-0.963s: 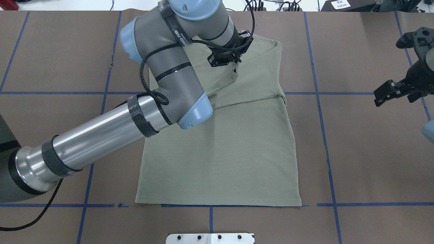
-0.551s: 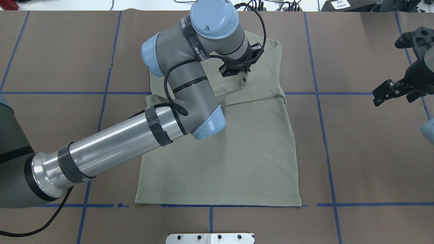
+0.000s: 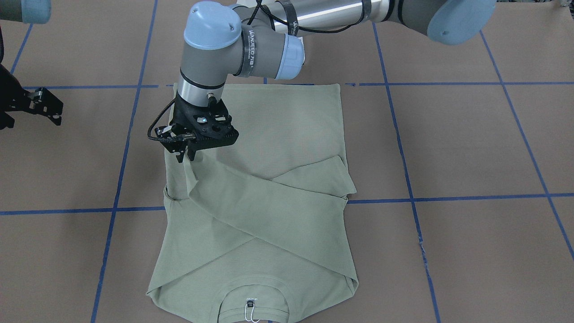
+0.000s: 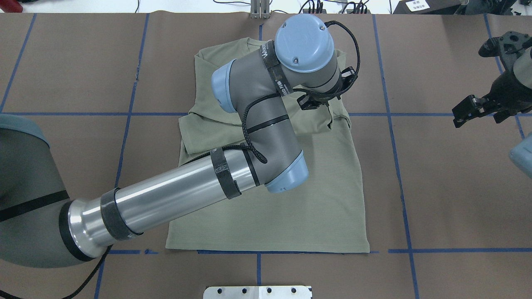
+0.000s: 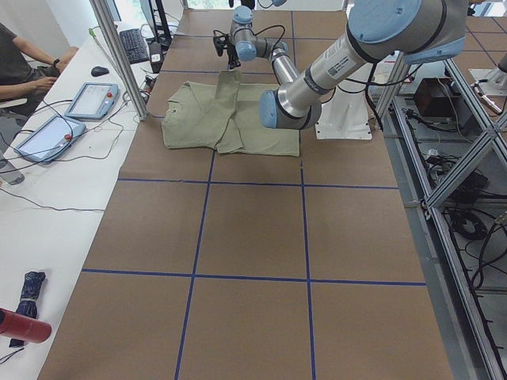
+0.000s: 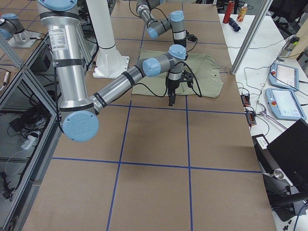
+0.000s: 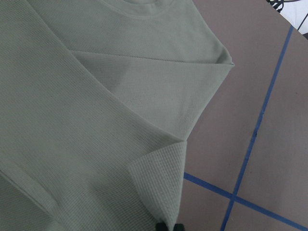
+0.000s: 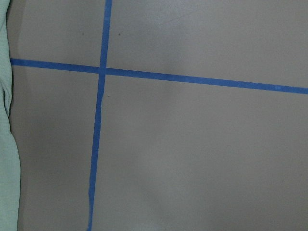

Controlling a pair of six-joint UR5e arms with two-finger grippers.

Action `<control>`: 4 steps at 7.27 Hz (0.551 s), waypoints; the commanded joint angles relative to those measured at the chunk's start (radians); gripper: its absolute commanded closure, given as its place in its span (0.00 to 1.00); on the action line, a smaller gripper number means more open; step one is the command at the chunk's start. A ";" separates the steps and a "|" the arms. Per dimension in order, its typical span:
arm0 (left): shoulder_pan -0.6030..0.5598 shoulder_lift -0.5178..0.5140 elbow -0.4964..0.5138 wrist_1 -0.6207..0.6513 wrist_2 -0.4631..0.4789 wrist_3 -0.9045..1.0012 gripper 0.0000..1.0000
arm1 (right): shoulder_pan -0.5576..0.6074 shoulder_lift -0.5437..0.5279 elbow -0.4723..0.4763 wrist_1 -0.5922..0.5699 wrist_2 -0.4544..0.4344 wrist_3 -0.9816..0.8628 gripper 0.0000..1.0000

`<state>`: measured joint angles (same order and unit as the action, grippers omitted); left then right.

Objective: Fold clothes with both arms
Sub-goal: 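Carry the sleeve cuff with the left gripper across the shirt body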

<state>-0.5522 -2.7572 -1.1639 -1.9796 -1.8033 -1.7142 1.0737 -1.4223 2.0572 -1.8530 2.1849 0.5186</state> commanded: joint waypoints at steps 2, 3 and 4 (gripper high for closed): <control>0.006 0.079 -0.067 -0.048 0.018 0.021 0.00 | -0.003 0.028 -0.005 0.000 -0.001 0.015 0.00; 0.005 0.120 -0.120 -0.039 0.016 0.057 0.00 | -0.005 0.029 -0.003 0.003 -0.001 0.015 0.00; 0.003 0.184 -0.196 -0.030 0.016 0.092 0.00 | -0.011 0.029 -0.005 0.055 -0.001 0.020 0.00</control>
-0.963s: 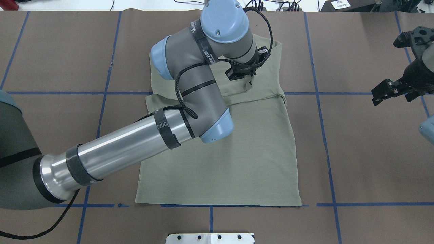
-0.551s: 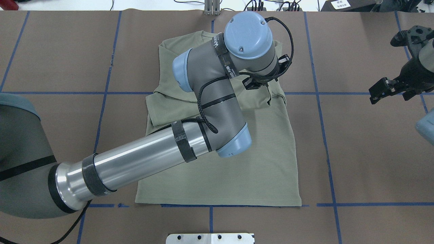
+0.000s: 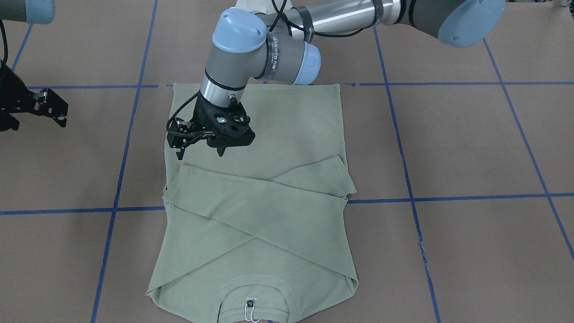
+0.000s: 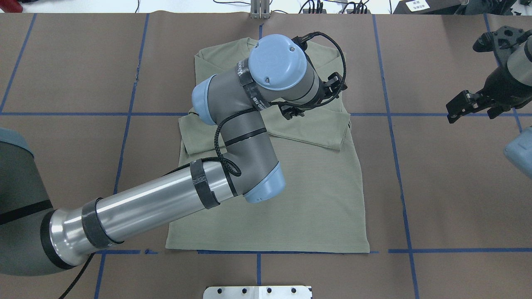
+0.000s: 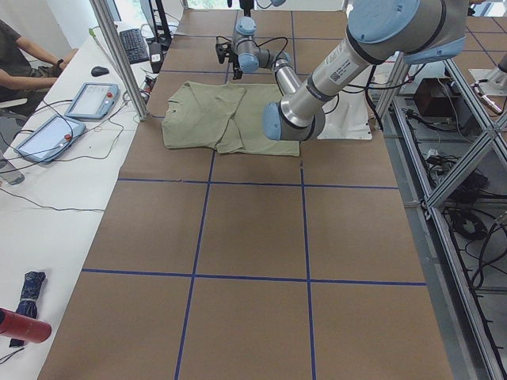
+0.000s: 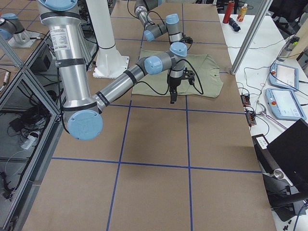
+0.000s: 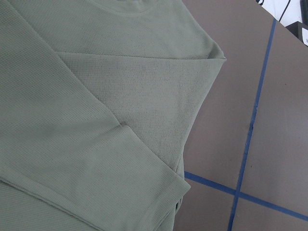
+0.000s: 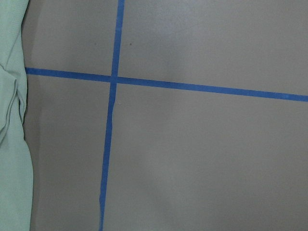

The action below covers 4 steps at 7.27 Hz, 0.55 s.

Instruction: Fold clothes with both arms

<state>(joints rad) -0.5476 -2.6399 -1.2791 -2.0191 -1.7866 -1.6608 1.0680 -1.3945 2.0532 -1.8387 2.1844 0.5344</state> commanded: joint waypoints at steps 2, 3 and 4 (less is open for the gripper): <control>-0.009 0.228 -0.300 0.151 0.000 0.155 0.00 | -0.125 -0.001 0.016 0.157 -0.020 0.213 0.00; -0.017 0.333 -0.459 0.234 0.000 0.227 0.00 | -0.202 -0.012 0.021 0.261 -0.055 0.346 0.00; -0.020 0.409 -0.586 0.319 -0.002 0.278 0.00 | -0.289 -0.021 0.036 0.303 -0.099 0.472 0.00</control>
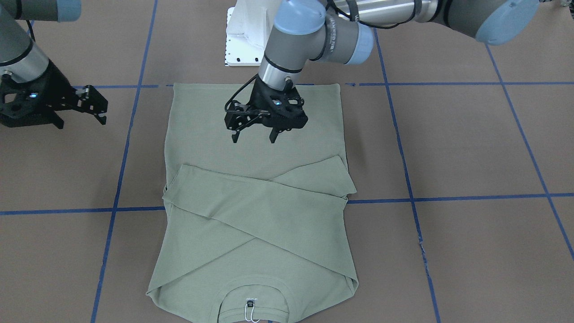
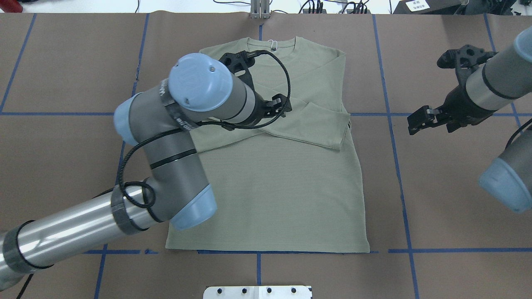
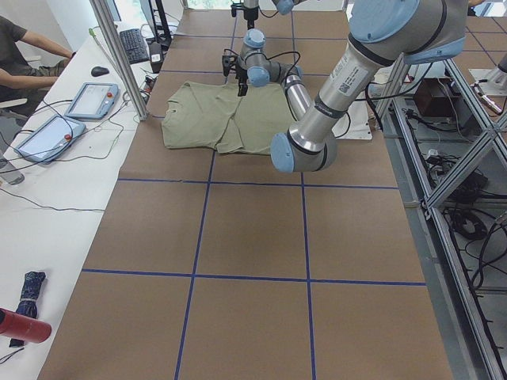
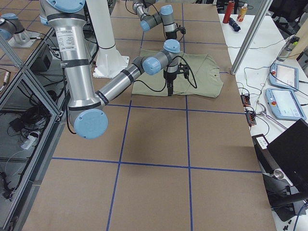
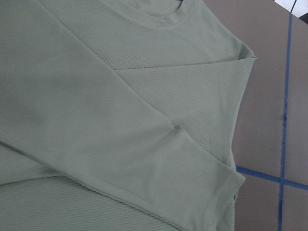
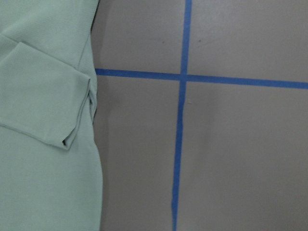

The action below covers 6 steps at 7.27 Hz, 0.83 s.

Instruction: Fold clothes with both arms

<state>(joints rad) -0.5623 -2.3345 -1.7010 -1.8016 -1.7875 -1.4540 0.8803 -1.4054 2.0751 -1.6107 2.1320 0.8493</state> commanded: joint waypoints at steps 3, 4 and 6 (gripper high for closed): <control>-0.007 0.305 -0.374 0.143 0.003 0.156 0.00 | -0.431 -0.082 0.147 0.086 -0.263 0.433 0.00; -0.005 0.322 -0.402 0.143 0.003 0.153 0.00 | -0.539 -0.184 0.154 0.180 -0.355 0.508 0.00; 0.015 0.320 -0.401 0.142 0.011 0.149 0.00 | -0.699 -0.317 0.143 0.406 -0.487 0.638 0.00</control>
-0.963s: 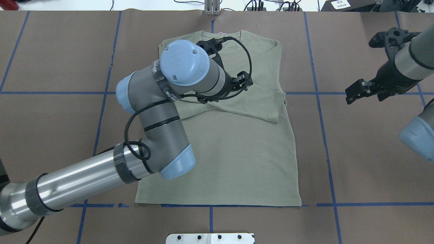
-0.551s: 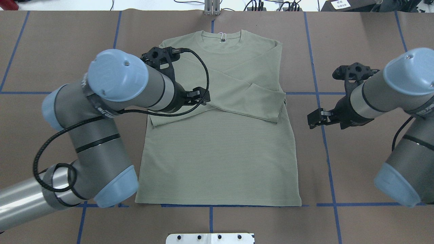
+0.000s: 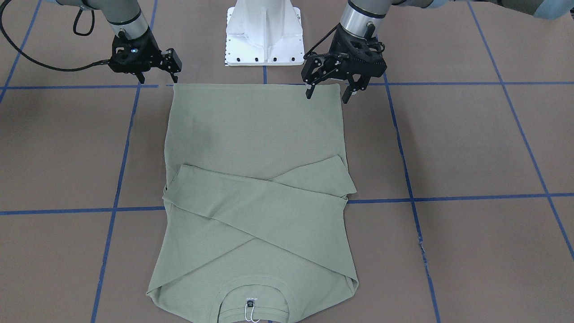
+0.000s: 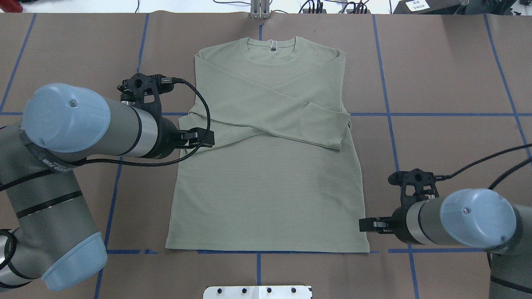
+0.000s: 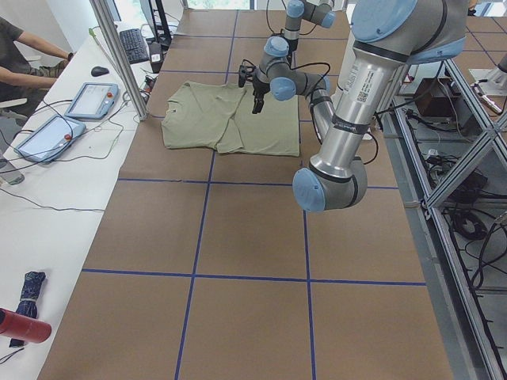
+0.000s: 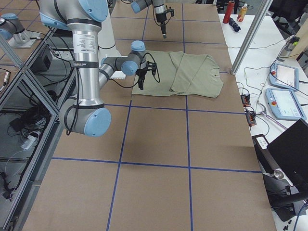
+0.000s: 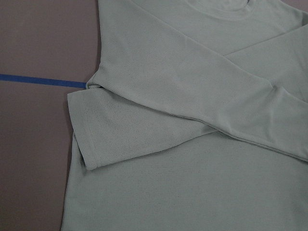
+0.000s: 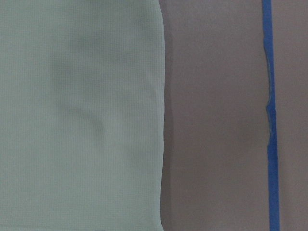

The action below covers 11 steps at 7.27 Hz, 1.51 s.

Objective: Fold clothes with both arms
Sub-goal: 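Move the right gripper to the hem corner nearest it while the left gripper lowers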

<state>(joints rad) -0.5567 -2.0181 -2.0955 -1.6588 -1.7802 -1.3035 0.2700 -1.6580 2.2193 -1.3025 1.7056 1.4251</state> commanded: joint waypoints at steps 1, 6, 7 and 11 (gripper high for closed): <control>0.009 0.004 -0.008 -0.001 0.005 -0.005 0.00 | -0.106 -0.043 -0.013 0.092 -0.061 0.063 0.02; 0.009 0.004 -0.009 -0.001 0.005 -0.017 0.00 | -0.101 0.106 -0.176 0.032 -0.055 0.049 0.02; 0.009 0.002 -0.008 -0.001 0.005 -0.017 0.00 | -0.100 0.100 -0.174 0.032 -0.055 0.049 0.02; 0.017 0.005 -0.006 -0.001 0.004 -0.017 0.00 | -0.097 0.099 -0.159 0.009 -0.055 0.049 0.49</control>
<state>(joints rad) -0.5405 -2.0133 -2.1017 -1.6597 -1.7752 -1.3208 0.1730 -1.5571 2.0559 -1.2902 1.6505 1.4742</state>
